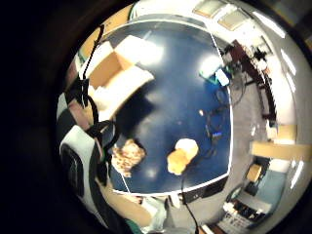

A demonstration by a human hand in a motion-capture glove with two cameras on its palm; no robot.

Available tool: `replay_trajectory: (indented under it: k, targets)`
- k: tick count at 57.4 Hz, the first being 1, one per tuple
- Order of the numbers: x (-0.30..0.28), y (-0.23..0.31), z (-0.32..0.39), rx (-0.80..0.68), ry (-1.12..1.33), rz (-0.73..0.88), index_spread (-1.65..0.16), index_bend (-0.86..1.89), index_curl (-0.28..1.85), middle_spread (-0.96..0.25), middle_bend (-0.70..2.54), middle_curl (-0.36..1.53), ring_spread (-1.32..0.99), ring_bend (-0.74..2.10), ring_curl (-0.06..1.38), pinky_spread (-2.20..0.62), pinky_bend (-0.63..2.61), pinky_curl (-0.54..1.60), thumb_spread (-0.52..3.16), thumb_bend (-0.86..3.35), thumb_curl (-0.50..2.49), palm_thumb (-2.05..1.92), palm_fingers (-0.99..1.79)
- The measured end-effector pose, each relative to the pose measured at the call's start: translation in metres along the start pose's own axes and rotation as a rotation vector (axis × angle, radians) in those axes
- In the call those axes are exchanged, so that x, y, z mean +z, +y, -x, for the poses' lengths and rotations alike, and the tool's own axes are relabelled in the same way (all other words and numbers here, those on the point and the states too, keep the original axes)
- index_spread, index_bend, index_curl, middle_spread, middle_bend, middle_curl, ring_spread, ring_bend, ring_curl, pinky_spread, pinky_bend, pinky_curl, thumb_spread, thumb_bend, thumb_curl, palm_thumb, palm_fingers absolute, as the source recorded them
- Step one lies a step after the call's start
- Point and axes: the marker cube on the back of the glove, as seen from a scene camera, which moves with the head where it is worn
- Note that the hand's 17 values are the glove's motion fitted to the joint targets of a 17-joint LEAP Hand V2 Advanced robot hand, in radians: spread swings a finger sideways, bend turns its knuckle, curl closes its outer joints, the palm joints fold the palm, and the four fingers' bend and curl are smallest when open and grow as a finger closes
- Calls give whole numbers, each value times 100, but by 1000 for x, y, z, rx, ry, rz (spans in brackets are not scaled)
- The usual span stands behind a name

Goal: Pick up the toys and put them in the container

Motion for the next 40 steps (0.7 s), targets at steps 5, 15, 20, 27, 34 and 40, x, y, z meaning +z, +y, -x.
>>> replay_trajectory:
  k: [5,15,20,27,34,40]
  targets:
    - [-3,-9,52,-52,-33,-70,-36,34,12,-31,61,49,-32,131,53,-39,118,41,37,23,85,81,97]
    - [51,-70,79,-25,-25,-158,-37,28,12,-34,54,54,-33,133,55,-39,121,45,26,20,91,79,87]
    - [78,-65,104,-51,-58,-10,-35,9,10,-27,32,51,-33,131,55,-39,137,49,43,15,91,69,56]
    - [84,-42,127,-105,-50,19,-32,15,15,-5,8,38,-13,74,41,-18,137,48,87,-8,71,24,-41]
    - [52,-21,97,-68,-39,-11,-30,14,18,1,9,32,-5,49,28,-7,126,41,105,-5,59,11,-34]
    - [18,32,63,-271,-21,-11,-30,15,20,2,10,29,-1,39,25,-2,119,38,114,-2,53,9,-28]
